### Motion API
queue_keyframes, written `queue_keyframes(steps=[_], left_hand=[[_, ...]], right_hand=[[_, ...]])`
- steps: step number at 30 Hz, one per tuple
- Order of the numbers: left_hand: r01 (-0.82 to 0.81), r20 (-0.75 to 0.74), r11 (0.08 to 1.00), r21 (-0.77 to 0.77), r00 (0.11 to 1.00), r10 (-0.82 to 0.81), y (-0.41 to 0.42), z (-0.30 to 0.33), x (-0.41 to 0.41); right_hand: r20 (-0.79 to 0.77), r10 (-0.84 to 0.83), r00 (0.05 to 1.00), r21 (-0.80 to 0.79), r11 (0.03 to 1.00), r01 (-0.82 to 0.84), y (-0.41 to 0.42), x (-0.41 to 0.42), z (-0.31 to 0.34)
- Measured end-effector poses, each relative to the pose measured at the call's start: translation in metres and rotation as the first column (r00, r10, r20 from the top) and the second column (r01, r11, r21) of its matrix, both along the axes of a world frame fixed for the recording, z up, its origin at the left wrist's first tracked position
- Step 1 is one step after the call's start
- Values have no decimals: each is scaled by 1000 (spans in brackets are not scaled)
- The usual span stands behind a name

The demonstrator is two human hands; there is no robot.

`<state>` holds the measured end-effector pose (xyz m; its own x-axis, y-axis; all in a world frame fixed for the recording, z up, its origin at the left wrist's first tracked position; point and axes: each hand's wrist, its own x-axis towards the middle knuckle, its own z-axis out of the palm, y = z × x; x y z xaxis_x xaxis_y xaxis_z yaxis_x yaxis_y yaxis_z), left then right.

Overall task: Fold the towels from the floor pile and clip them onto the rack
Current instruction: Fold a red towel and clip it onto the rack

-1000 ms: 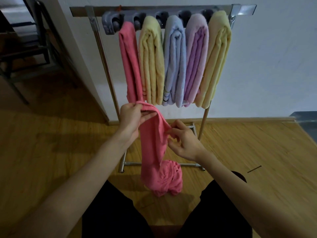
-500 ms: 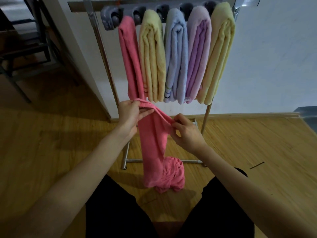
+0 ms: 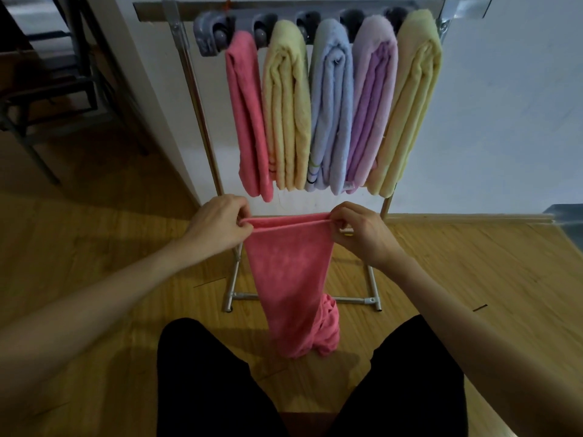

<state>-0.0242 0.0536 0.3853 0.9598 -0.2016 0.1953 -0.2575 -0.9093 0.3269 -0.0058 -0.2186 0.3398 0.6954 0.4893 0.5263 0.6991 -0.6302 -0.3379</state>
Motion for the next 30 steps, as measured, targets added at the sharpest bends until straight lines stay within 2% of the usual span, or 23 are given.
queue_keyframes(steps=[6, 12, 17, 21, 25, 27, 30], left_hand=[[220, -124, 972, -83, 965, -229, -2, 35, 0], [454, -190, 875, -168, 856, -480, -16, 72, -8], [602, -421, 797, -52, 711, -564, -28, 86, -14], [669, -483, 738, 88, 676, -556, -34, 82, -16], [757, -559, 620, 205, 610, -561, -32, 86, -11], [801, -470, 552, 233, 589, -657, -33, 84, -10], [822, -131, 432, 370, 507, -852, -31, 76, -11]], right_hand=[[32, -69, 997, 201, 978, 61, -3, 0, 29], [102, -121, 987, 297, 951, 86, 3, 4, 51], [146, -79, 986, 256, 966, 40, 13, 8, 54], [157, -16, 987, 218, 976, -19, 21, 6, 54], [138, 67, 988, 159, 983, -89, 27, 4, 54], [120, 90, 989, 141, 984, -107, 29, 2, 54], [108, 94, 990, 156, 982, -111, 31, 0, 56]])
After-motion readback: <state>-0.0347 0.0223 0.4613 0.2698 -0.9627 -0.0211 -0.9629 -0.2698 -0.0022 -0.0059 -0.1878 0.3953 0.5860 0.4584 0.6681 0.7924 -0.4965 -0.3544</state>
